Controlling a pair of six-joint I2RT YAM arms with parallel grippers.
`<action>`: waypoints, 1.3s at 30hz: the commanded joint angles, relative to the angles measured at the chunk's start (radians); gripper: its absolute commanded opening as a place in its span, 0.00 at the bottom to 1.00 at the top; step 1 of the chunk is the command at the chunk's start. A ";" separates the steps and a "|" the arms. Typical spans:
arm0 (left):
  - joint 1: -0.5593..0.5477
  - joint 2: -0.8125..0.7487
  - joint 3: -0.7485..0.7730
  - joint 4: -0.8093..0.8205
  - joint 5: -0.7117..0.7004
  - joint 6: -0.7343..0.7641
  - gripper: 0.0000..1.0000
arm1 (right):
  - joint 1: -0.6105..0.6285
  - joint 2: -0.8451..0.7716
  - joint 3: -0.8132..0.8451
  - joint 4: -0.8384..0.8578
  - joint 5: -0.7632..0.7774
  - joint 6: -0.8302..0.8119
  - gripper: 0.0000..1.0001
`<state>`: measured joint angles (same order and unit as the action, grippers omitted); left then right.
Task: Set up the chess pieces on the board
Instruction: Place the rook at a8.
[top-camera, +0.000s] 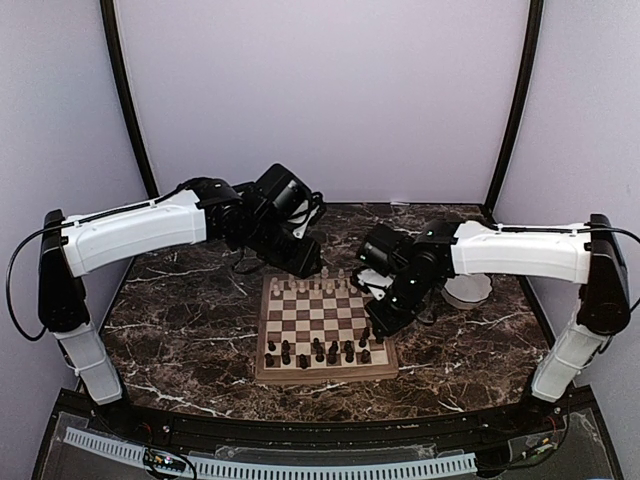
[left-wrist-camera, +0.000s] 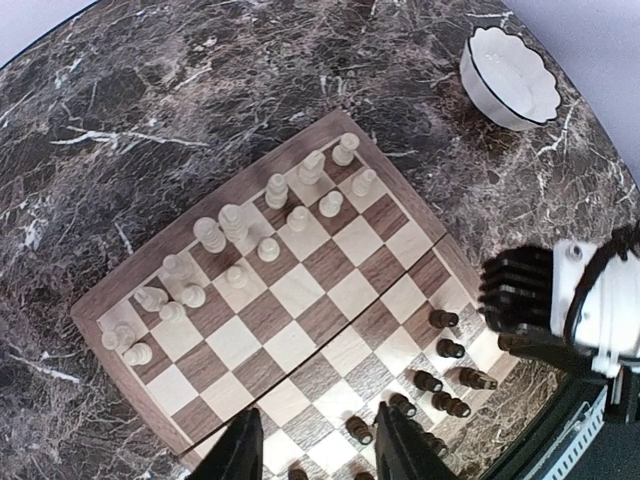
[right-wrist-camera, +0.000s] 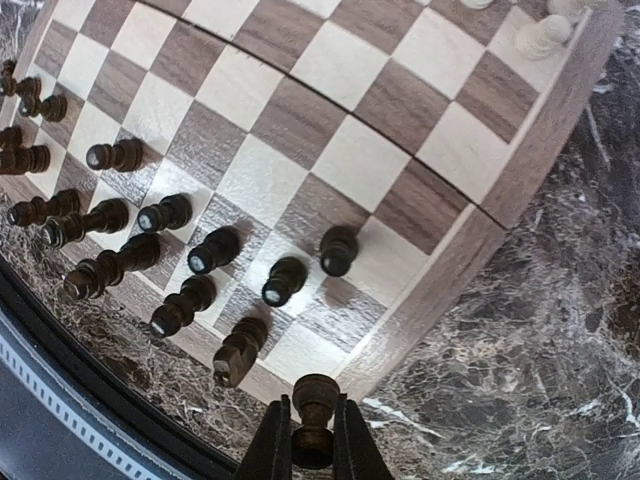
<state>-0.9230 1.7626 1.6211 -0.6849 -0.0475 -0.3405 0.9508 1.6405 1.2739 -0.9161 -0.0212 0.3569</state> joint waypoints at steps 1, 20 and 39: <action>0.026 -0.074 -0.026 -0.030 -0.035 -0.029 0.41 | 0.052 0.059 0.037 -0.015 -0.009 0.010 0.04; 0.038 -0.092 -0.049 -0.018 -0.025 -0.043 0.41 | 0.078 0.114 0.015 -0.015 -0.001 0.015 0.05; 0.039 -0.072 -0.044 -0.010 -0.007 -0.045 0.41 | 0.076 0.099 0.074 -0.070 0.006 -0.004 0.25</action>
<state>-0.8890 1.7145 1.5810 -0.6971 -0.0639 -0.3786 1.0222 1.7504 1.2900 -0.9546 -0.0254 0.3588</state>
